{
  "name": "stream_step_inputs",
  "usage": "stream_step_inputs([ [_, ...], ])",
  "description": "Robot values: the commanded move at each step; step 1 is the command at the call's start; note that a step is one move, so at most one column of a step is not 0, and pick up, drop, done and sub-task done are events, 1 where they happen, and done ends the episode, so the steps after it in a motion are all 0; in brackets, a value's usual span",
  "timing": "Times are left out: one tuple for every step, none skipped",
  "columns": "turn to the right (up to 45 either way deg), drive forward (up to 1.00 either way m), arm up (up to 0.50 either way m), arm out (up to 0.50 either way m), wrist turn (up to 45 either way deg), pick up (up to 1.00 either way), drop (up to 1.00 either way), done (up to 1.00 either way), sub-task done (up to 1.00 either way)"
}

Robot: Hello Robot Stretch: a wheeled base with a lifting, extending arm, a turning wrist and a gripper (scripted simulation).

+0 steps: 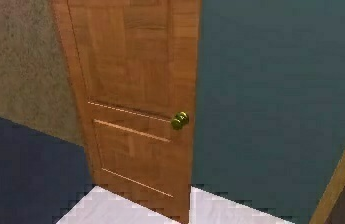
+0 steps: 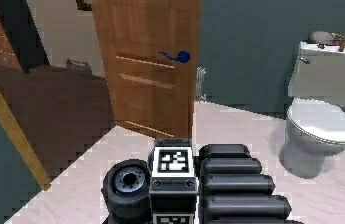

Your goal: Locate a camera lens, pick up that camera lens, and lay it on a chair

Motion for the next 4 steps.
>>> stream_step_inputs([
  [-45.0,0.00,0.00,0.00,0.0,0.00,0.00,0.00,0.00],
  [-27.0,0.00,0.00,0.00,0.0,0.00,0.00,0.00,0.00],
  [0.0,1.00,0.00,0.00,0.0,0.00,0.00,0.00,0.00],
  [0.0,0.60,0.00,0.00,0.0,0.00,0.00,0.00,0.00],
])
